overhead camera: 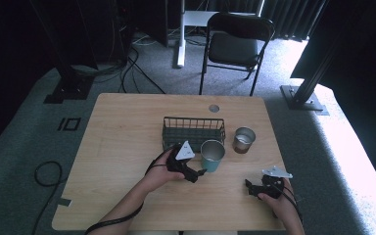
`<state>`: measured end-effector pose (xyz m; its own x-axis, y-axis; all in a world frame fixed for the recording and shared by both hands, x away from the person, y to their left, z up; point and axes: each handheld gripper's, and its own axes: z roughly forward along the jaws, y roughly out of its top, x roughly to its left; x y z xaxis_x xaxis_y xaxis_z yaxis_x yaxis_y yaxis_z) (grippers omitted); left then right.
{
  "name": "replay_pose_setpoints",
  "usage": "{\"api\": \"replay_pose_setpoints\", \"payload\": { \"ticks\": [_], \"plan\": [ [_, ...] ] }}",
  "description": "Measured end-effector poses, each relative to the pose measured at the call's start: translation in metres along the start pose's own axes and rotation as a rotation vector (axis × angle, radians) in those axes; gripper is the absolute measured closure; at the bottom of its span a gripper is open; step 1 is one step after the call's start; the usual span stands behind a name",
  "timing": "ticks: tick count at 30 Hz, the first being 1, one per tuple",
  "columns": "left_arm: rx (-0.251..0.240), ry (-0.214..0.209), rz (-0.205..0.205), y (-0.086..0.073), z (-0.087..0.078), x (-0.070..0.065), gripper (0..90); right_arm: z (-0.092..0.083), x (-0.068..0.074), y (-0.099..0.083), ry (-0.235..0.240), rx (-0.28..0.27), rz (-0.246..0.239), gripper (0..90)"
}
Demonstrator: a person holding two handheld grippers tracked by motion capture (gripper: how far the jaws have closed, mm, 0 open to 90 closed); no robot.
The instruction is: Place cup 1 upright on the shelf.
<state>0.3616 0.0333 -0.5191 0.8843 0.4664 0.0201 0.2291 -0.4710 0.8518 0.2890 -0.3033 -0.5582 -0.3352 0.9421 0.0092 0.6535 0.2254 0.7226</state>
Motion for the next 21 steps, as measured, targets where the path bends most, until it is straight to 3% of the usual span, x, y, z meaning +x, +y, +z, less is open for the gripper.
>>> {"api": "replay_pose_setpoints", "payload": {
  "ticks": [3,21],
  "plan": [
    [0.007,0.002,0.010,0.001,0.004,0.000,2.2,0.000,0.000,0.000,0.000,0.000,-0.001,11.0],
    [-0.090,-0.016,-0.004,0.019,0.028,-0.002,2.2,0.000,0.000,0.000,0.000,-0.001,0.001,11.1]
  ]
}}
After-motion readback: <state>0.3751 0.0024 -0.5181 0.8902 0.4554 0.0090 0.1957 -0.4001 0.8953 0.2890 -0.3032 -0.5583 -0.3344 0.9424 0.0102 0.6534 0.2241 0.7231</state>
